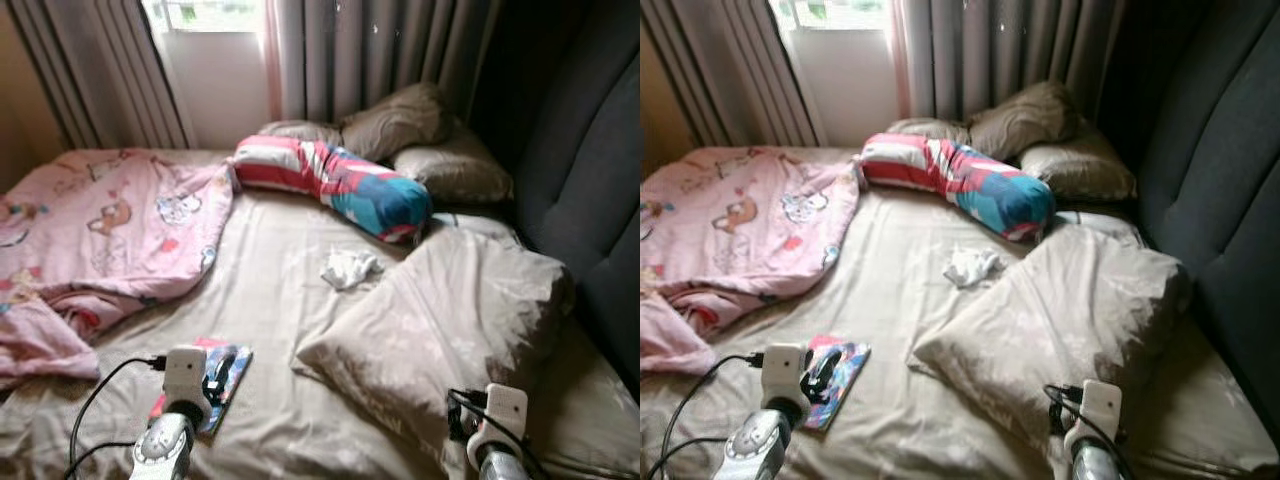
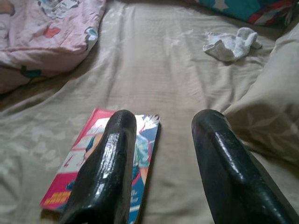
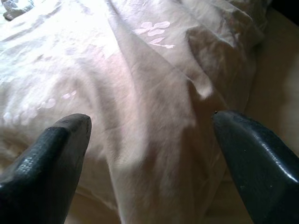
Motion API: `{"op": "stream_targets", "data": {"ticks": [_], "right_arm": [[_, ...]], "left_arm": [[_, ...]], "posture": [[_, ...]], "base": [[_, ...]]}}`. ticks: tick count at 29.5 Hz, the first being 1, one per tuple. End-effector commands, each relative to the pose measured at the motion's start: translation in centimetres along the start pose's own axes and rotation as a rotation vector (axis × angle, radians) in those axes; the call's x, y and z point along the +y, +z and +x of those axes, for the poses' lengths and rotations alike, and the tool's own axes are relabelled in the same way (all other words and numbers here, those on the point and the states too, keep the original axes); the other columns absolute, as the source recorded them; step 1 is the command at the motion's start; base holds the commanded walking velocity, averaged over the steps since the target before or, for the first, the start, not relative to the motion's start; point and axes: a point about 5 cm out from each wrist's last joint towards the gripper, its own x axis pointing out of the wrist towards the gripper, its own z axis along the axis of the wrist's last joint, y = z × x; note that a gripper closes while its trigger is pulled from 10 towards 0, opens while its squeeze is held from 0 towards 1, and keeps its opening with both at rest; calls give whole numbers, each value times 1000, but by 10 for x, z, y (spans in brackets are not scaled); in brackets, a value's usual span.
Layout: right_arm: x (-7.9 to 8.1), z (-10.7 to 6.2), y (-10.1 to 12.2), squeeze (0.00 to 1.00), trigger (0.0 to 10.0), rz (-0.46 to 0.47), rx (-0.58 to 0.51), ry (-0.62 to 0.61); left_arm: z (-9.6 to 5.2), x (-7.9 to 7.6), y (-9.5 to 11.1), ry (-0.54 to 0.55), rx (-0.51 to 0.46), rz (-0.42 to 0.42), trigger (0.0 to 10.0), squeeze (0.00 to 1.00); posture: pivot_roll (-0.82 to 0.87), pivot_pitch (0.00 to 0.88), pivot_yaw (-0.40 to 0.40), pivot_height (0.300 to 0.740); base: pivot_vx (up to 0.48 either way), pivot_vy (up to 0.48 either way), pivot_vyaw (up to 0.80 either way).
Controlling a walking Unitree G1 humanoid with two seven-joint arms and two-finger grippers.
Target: Clean up the room
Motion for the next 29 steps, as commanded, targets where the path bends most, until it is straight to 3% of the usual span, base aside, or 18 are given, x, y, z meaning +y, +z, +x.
{"op": "stream_targets", "data": {"ticks": [1, 9, 10, 11, 12, 19, 27, 29], "right_arm": [[2, 0, 1, 1000, 10000, 14, -7, 22], [6, 2, 2, 1000, 10000, -8, 10, 31], [6, 3, 3, 529, 10000, -19, 17, 23], [6, 3, 3, 529, 10000, -22, 19, 22], [6, 4, 4, 0, 10000, -37, 24, 18], [9, 10, 15, 0, 10000, -61, 21, 10], [4, 13, 18, 0, 10000, -81, 67, -38], [3, 14, 16, 0, 10000, -36, 97, -55]], "left_arm": [[-1, 1, -1, -8, 6, 4, 10000, 0], [-3, 6, 1, -13, 5, 21, 10000, 0], [-2, 7, 2, -14, 3, 25, 10000, 0], [-2, 7, 2, -15, 2, 26, 10000, 0], [-2, 8, 3, -17, -1, 29, 10000, 0], [2, 6, 13, -53, -36, 40, 10000, 0], [-5, 7, 23, -98, -74, 65, 10000, 0], [-9, 8, 24, -101, -81, 68, 10000, 0]], "posture": [[27, 70, 14, 651], [32, 91, 34, 651], [37, 100, 41, 651], [37, 100, 41, 651], [41, 108, 46, 651], [60, 142, 62, 651], [101, 209, 93, 651], [111, 217, 101, 651]], "base": [[0, 0, 0], [0, 0, 0], [0, 0, 0], [0, 0, 0], [0, 0, 0], [0, 0, 0], [0, 0, 0], [0, 0, 0]]}}
